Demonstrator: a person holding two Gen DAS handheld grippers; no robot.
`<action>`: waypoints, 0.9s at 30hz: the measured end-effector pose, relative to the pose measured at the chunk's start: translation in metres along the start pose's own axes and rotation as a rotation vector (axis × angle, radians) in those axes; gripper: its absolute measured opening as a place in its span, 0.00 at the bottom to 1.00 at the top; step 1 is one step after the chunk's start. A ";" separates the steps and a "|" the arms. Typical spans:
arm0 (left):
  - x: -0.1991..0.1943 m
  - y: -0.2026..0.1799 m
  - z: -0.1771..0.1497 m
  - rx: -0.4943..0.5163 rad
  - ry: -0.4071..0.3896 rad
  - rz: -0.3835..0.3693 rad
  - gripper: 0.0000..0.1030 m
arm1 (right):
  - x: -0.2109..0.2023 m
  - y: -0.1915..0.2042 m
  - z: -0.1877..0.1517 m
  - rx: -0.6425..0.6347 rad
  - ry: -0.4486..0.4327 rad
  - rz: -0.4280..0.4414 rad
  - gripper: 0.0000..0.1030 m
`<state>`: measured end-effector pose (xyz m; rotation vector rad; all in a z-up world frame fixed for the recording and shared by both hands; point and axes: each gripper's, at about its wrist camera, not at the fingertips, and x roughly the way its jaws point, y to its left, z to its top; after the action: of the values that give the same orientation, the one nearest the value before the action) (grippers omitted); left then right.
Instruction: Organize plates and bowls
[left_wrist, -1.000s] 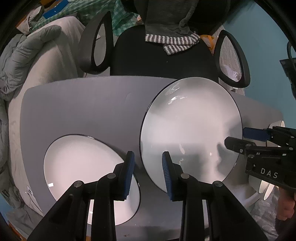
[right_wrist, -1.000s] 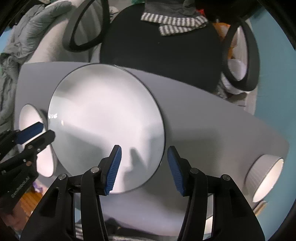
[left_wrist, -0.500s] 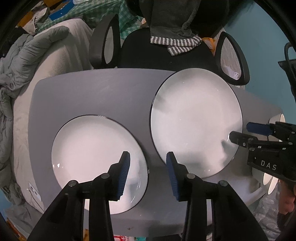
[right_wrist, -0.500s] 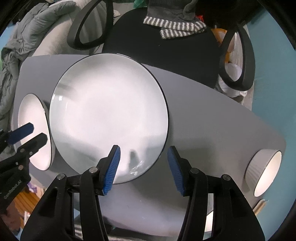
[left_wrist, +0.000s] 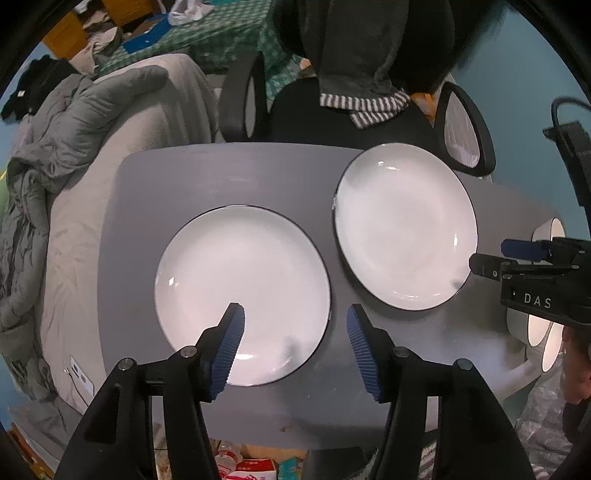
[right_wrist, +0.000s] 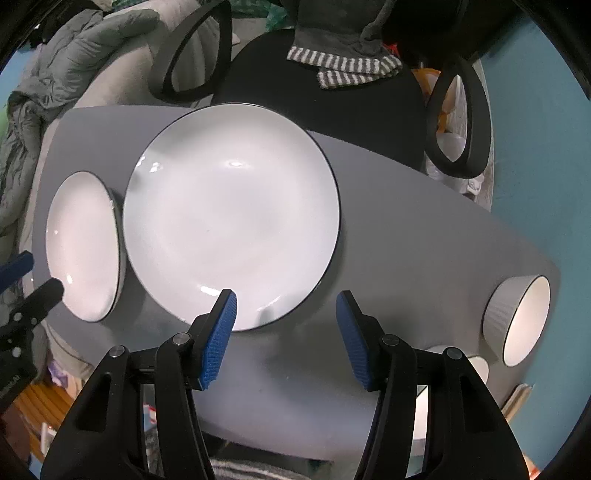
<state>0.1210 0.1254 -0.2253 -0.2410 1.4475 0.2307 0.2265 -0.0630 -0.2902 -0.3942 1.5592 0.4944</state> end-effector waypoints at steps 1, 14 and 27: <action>-0.003 0.004 -0.002 -0.009 -0.005 -0.001 0.59 | -0.002 0.002 -0.002 -0.002 -0.002 0.002 0.54; -0.012 0.043 -0.035 -0.077 -0.013 0.041 0.65 | -0.023 0.043 -0.023 -0.080 -0.021 0.034 0.55; -0.002 0.093 -0.059 -0.174 0.017 0.040 0.65 | -0.018 0.084 -0.025 -0.131 -0.004 0.133 0.55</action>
<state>0.0371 0.1969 -0.2319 -0.3564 1.4511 0.3894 0.1617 -0.0068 -0.2660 -0.3908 1.5604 0.7026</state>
